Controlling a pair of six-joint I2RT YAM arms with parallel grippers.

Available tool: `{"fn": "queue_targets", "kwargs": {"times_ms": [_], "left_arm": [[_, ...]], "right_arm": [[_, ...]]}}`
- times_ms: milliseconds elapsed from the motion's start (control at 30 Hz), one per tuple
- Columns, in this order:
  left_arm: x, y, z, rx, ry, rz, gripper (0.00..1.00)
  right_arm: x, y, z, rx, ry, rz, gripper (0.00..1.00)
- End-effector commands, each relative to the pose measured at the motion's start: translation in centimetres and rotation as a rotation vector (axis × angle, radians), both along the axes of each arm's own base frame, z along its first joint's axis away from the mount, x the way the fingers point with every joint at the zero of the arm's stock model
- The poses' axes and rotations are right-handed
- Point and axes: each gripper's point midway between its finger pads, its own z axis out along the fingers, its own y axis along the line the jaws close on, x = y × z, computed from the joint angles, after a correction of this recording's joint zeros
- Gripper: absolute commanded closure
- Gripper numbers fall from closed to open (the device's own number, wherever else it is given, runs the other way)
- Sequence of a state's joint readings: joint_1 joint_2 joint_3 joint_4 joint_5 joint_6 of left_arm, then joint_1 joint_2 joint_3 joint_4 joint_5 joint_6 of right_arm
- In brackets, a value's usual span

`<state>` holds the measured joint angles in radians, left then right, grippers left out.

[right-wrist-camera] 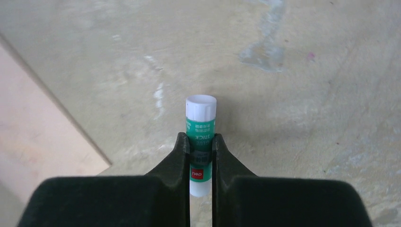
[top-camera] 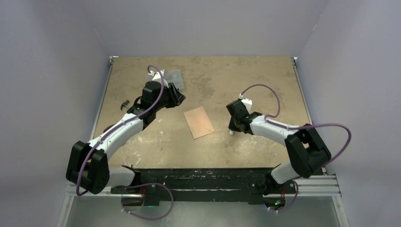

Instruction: Place the letter into the envelope and seal it

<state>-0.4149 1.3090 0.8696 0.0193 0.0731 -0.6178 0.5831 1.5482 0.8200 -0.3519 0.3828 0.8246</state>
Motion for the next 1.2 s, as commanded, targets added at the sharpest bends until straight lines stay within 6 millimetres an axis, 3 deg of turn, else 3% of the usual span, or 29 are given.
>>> {"fn": "queue_targets", "kwargs": {"times_ms": [0, 100, 233, 367, 467, 633, 800, 900, 1033, 1167], "left_arm": [[-0.5, -2.3, 3.2, -0.095, -0.057, -0.118, 0.61], [-1.6, -4.2, 4.4, -0.152, -0.077, -0.240, 0.49], [-3.4, -5.9, 6.8, -0.216, -0.171, -0.399, 0.32], [-5.1, -5.9, 8.7, -0.237, -0.264, -0.458, 0.26], [-5.8, -5.8, 10.0, -0.270, -0.298, -0.464, 0.25], [-7.7, -6.4, 13.0, -0.369, -0.383, -0.546, 0.25], [-7.8, -6.8, 13.3, -0.404, -0.371, -0.563, 0.25], [-7.3, -7.2, 12.8, -0.423, -0.317, -0.566, 0.29], [-7.1, -8.2, 11.8, -0.445, -0.228, -0.610, 0.41], [-7.5, -8.8, 10.6, -0.449, -0.140, -0.659, 0.44]], "right_arm": [[3.6, 4.9, 8.0, 0.167, -0.334, 0.314, 0.99], [3.7, 7.9, 13.3, 0.267, -0.531, 0.525, 1.00], [3.0, 10.2, 18.9, 0.348, -0.738, 0.696, 1.00], [1.0, 12.2, 23.8, 0.428, -0.921, 0.875, 1.00], [-0.6, 13.2, 26.2, 0.467, -1.014, 1.000, 0.99], [-2.1, 14.7, 27.2, 0.492, -1.053, 1.159, 0.97], [-2.3, 15.5, 27.5, 0.486, -1.052, 1.237, 0.97], [-2.3, 15.9, 27.4, 0.477, -1.046, 1.270, 0.97], [-2.1, 16.4, 27.1, 0.456, -1.027, 1.304, 0.97], [-1.5, 17.0, 26.7, 0.429, -0.992, 1.331, 0.97]]}}
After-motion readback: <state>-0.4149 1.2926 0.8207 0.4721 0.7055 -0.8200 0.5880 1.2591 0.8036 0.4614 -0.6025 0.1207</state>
